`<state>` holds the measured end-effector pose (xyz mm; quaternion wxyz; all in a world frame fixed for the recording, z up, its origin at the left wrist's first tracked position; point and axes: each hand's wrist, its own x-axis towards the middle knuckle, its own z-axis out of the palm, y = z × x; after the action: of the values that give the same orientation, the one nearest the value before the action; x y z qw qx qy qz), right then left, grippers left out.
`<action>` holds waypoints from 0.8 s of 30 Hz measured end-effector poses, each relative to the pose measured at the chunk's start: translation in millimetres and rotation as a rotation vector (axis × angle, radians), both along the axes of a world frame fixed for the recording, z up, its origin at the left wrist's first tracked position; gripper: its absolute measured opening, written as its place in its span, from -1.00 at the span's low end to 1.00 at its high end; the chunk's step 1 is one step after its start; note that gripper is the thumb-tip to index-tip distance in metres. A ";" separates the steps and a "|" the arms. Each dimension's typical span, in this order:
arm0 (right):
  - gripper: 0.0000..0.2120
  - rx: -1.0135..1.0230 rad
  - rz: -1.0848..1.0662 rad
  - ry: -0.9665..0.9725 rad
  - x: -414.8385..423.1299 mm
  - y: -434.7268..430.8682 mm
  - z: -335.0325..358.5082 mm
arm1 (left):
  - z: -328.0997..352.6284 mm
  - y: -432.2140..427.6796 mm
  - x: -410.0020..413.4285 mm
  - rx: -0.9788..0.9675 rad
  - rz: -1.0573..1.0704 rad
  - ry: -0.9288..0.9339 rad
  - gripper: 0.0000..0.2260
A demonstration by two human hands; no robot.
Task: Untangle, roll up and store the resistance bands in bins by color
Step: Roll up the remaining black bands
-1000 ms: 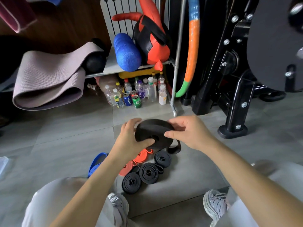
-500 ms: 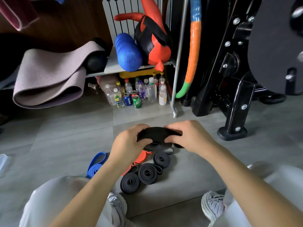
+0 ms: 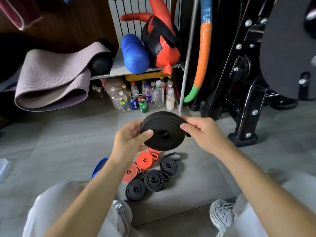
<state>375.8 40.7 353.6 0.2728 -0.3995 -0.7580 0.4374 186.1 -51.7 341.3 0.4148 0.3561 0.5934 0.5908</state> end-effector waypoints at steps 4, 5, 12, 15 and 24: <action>-0.51 0.118 0.036 -0.166 -6.1 -9.8 -10.2 | -3.4 -1.3 -3.1 -0.033 0.000 -0.057 -0.80; -0.52 0.131 0.009 -0.184 -6.5 -11.4 -12.3 | -5.1 -1.4 -2.9 -0.042 -0.003 -0.060 -0.81; -0.54 0.386 -0.140 -0.358 -17.4 -17.4 -15.9 | -6.8 -1.1 3.6 -0.100 0.011 -0.083 -0.79; -0.53 0.582 -0.173 -0.449 -27.9 -15.9 -12.9 | -2.5 -0.7 3.0 -0.106 0.039 -0.087 -0.78; -0.50 0.557 0.005 -0.735 -56.6 34.6 6.7 | 2.6 25.8 -4.6 -0.068 0.069 0.042 -0.85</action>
<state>319.2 75.3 360.3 0.0818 -0.4378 -0.8941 0.0467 181.5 -25.9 343.9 0.3933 0.3333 0.6339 0.5766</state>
